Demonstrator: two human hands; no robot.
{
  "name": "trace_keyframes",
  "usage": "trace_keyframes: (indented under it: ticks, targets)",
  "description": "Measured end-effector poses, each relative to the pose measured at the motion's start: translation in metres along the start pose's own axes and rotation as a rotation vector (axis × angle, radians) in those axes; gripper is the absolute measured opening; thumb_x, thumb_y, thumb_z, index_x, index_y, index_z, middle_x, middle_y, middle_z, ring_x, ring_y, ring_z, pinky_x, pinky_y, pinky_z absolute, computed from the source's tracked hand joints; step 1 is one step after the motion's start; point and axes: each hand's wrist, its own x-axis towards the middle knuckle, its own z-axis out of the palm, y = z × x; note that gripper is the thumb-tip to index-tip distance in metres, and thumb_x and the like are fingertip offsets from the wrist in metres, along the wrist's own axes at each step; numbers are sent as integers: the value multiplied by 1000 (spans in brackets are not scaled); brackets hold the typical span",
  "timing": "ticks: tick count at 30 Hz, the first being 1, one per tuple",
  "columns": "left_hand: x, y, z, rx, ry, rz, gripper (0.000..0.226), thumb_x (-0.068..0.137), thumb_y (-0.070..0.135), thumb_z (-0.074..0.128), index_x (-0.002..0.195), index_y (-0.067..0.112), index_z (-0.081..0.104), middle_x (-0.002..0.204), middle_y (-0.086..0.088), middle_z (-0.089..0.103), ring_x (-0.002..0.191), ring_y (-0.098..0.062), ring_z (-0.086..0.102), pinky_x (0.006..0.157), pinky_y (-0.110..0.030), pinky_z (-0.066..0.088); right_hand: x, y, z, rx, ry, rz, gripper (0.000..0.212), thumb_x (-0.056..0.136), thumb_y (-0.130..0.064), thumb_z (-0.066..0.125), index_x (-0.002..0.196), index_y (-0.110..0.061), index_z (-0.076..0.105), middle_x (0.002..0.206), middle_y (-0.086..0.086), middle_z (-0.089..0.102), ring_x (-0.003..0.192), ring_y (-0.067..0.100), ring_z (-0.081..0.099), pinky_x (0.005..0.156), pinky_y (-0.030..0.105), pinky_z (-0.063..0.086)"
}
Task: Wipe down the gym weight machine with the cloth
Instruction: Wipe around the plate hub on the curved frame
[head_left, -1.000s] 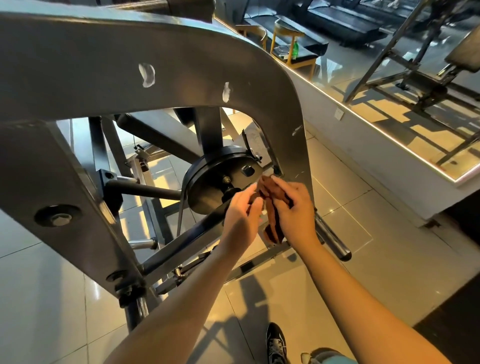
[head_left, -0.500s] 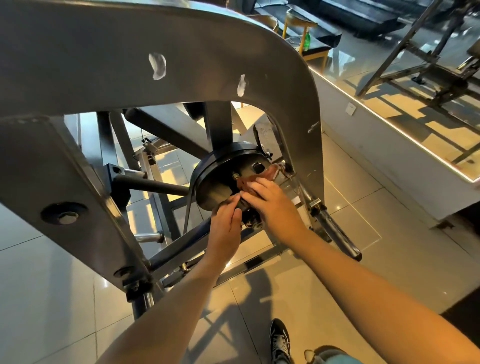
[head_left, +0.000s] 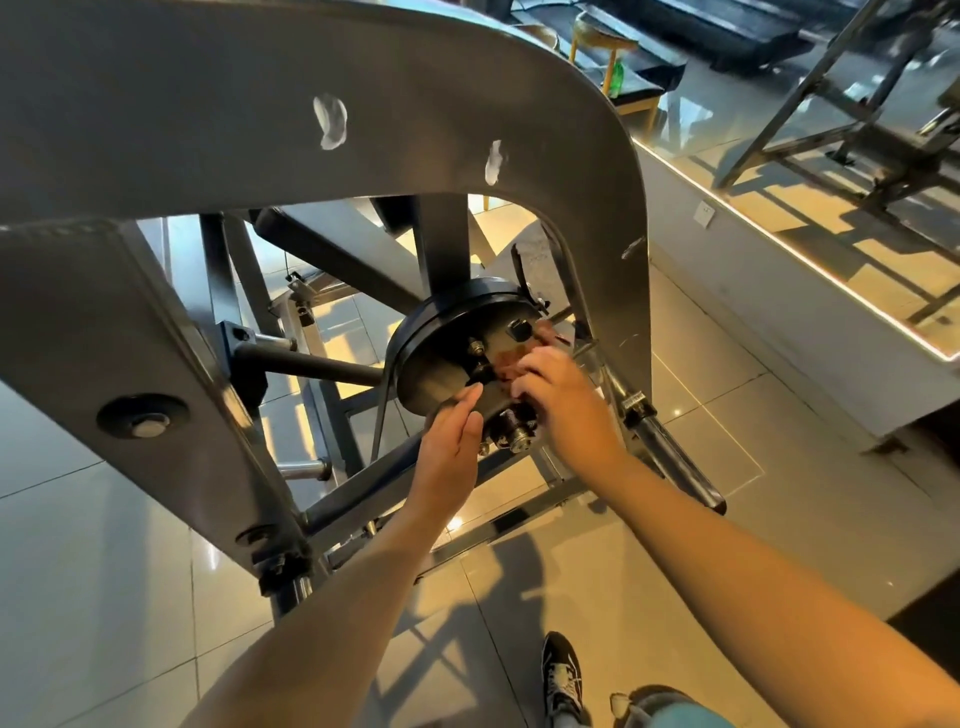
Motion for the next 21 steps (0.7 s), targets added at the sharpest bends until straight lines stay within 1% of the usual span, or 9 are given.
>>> trace_keyframes:
  ticks: [2,4,5,7,10,13,16,19,21]
  targets:
    - [0,-3,-2,15,-19,-3,43,110,31,35,151,23,45,147,3,49,137,-8,44,116,-39,40,-1,20,-16,-28,58,89,24,81,-4,79,99,-19,72,127,3,62,130,24,50,111,43,45]
    - [0,-2,0,16,-7,5,44,110,31,35,152,22,44,150,4,47,141,-8,40,118,-39,38,-2,19,-18,-44,79,167,22,84,-7,77,103,-17,74,127,3,62,130,24,49,112,44,44]
    - [0,0,2,8,5,2,43,110,31,35,150,22,45,149,3,48,139,-8,42,117,-38,38,-2,10,-14,-37,75,163,19,87,-10,75,105,-16,75,125,2,63,128,21,49,113,42,43]
    - [-1,2,7,-22,23,-1,39,109,35,35,141,22,52,138,-1,55,131,-13,50,113,-41,43,-1,-11,-2,17,24,43,15,90,-14,72,104,-14,76,120,2,64,122,19,50,111,40,42]
    - [0,0,13,-50,49,2,39,104,47,33,127,26,56,122,3,60,120,-19,56,106,-49,47,-4,-24,15,39,-104,-27,25,86,-10,76,110,-18,77,126,1,64,125,22,47,111,38,43]
    - [-1,-2,14,-1,58,1,43,104,47,31,135,28,53,130,5,57,129,-18,50,110,-50,43,-4,-10,9,5,-121,3,28,81,-6,80,105,-20,75,128,0,63,124,22,43,106,38,47]
    - [-4,-5,12,55,53,1,50,105,44,30,148,25,46,142,6,51,138,-14,42,115,-48,39,-7,5,-8,2,-51,104,27,78,1,79,95,-18,71,127,0,62,120,22,41,101,31,44]
    - [-4,-6,11,57,40,1,50,105,43,30,150,26,44,144,8,49,139,-11,40,117,-46,37,-6,9,-11,25,36,190,23,77,3,79,90,-15,72,121,3,64,116,26,49,96,24,38]
    - [-5,-4,13,10,56,-7,47,105,42,31,146,26,47,141,6,51,137,-12,42,117,-44,38,-3,-1,-2,59,16,133,20,78,1,80,87,-15,74,113,4,68,110,26,54,92,28,43]
